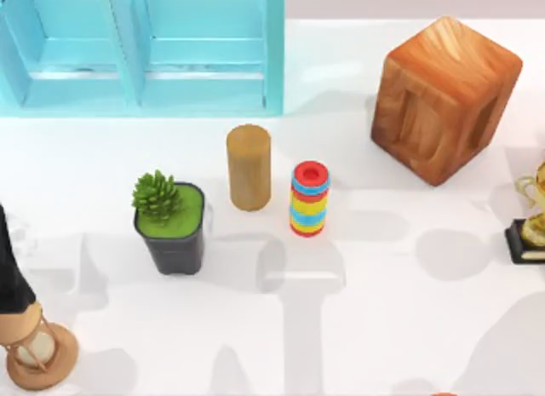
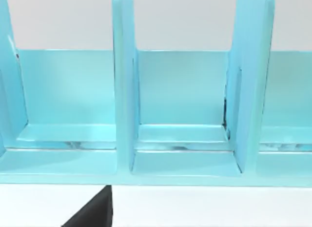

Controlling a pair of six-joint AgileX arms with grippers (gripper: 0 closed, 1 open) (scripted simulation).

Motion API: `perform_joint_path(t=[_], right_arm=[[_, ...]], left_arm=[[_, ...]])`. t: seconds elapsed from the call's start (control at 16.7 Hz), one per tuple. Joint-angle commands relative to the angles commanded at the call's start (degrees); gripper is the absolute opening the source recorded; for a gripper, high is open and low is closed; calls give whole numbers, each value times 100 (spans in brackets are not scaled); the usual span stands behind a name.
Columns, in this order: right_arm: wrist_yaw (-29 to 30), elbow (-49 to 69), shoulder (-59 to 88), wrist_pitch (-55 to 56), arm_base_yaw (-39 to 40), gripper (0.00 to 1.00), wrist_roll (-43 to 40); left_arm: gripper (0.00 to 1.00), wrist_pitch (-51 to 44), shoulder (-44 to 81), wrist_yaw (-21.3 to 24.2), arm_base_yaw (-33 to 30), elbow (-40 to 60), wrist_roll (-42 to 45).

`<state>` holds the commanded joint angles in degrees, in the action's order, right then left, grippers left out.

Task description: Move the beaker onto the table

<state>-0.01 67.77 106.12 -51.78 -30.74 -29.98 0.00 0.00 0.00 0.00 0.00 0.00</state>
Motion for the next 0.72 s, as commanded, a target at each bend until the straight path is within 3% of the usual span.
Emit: perform_joint_path(t=[0.42,0.72], right_arm=[[-313,272,-700,-680,-186,0,563],[-440,568,-1270,-1880,410,0,1264]], left_arm=[[100,0,0,0,0,0,0],[100,0,0,0,0,0,0]])
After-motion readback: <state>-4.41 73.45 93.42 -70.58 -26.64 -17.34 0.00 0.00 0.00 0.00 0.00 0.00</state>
